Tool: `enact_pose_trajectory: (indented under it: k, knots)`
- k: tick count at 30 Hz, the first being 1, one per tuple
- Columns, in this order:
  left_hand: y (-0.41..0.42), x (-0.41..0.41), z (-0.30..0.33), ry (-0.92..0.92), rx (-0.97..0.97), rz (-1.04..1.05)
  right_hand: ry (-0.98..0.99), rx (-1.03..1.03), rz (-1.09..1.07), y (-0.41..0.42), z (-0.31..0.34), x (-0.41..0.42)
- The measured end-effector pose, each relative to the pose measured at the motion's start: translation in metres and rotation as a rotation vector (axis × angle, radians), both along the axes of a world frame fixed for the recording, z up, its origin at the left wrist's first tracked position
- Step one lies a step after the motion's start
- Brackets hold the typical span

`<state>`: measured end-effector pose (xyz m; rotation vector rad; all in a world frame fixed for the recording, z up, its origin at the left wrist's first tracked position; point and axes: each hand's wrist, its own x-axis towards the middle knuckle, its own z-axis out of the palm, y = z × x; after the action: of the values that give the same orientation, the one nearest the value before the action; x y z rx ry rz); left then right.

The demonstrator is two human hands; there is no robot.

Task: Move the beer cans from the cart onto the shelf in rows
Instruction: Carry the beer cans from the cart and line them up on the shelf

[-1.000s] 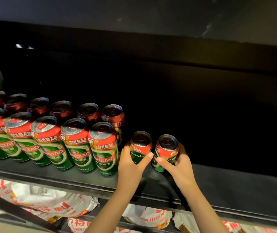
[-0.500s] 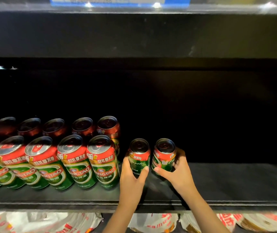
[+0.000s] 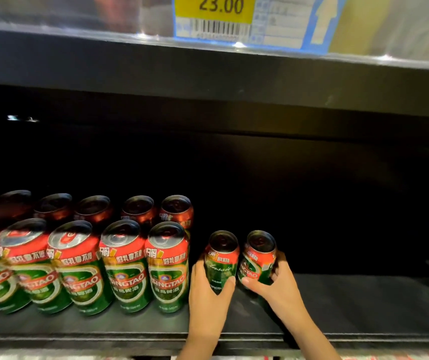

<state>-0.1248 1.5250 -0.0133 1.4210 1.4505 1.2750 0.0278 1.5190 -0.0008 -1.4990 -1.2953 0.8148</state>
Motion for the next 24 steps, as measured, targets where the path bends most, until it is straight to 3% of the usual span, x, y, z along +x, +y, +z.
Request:
enact_pose_trajectory:
  k: [7, 16, 24]
  knots:
    - [0.003, 0.002, -0.002, 0.031, -0.037, 0.003, -0.008, -0.018, -0.018, 0.000, 0.001, -0.003]
    - [0.007, 0.006, -0.001, 0.136, 0.059, 0.099, -0.013, 0.018, 0.015, 0.002, -0.002, 0.000]
    - [0.010, 0.006, -0.008, 0.077, 0.096, 0.056, -0.011, 0.093, 0.009, 0.013, -0.014, 0.005]
